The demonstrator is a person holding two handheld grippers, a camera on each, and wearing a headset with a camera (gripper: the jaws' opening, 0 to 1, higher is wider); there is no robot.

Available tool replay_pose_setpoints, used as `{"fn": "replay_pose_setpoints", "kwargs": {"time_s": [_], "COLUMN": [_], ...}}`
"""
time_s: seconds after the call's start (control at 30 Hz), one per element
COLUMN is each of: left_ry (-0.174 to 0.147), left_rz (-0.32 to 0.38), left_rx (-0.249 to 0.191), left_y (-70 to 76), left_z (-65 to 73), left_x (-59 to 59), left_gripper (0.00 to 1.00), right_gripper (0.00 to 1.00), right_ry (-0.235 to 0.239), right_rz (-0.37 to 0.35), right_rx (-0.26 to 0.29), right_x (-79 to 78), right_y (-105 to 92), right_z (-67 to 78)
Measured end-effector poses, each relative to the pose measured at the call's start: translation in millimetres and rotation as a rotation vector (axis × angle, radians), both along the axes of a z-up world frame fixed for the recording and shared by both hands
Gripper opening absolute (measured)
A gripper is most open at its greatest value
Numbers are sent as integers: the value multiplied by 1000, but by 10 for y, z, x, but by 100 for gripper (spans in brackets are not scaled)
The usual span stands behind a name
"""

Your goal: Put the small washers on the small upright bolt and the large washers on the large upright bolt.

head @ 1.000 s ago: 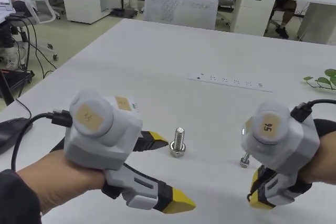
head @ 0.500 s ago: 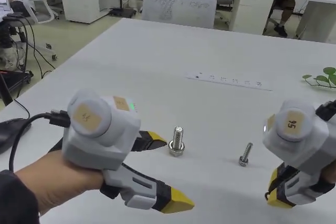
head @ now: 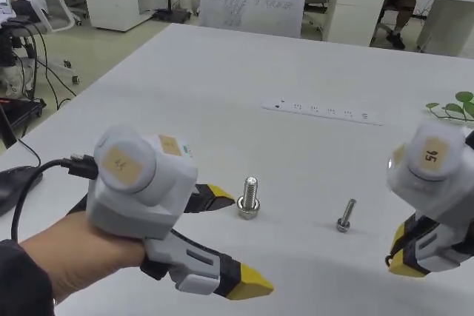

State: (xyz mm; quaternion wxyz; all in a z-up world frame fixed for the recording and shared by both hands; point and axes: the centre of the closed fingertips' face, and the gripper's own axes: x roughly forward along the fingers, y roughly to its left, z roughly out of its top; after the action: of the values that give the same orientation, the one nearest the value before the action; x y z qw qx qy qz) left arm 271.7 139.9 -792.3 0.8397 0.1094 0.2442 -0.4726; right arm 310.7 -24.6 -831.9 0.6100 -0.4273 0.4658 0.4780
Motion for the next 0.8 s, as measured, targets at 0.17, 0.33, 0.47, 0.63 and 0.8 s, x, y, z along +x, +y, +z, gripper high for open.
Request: {"fn": "replay_pose_setpoints", "kwargs": {"time_s": [0.17,0.33,0.47,0.63,0.8], "left_ry": [0,0,0,1,4], "left_rz": [2,6,9,9,9], "left_rx": [0,-2,-2,-1,0], "left_y": [6,15,17,15,15], "left_z": [0,3,5,3,-2], "left_x": [1,15,18,16,15], "left_gripper": [74,74,74,74,74], "right_gripper": [13,13,13,13,13], "right_ry": [-20,-36,-44,-56,-70], "right_rz": [2,12,23,39,63], "right_rx": [-2,-5,-8,-12,-17], "right_x": [106,187,223,287,373], "right_y": [10,31,59,102,166], "right_z": [82,156,199,261,327]}}
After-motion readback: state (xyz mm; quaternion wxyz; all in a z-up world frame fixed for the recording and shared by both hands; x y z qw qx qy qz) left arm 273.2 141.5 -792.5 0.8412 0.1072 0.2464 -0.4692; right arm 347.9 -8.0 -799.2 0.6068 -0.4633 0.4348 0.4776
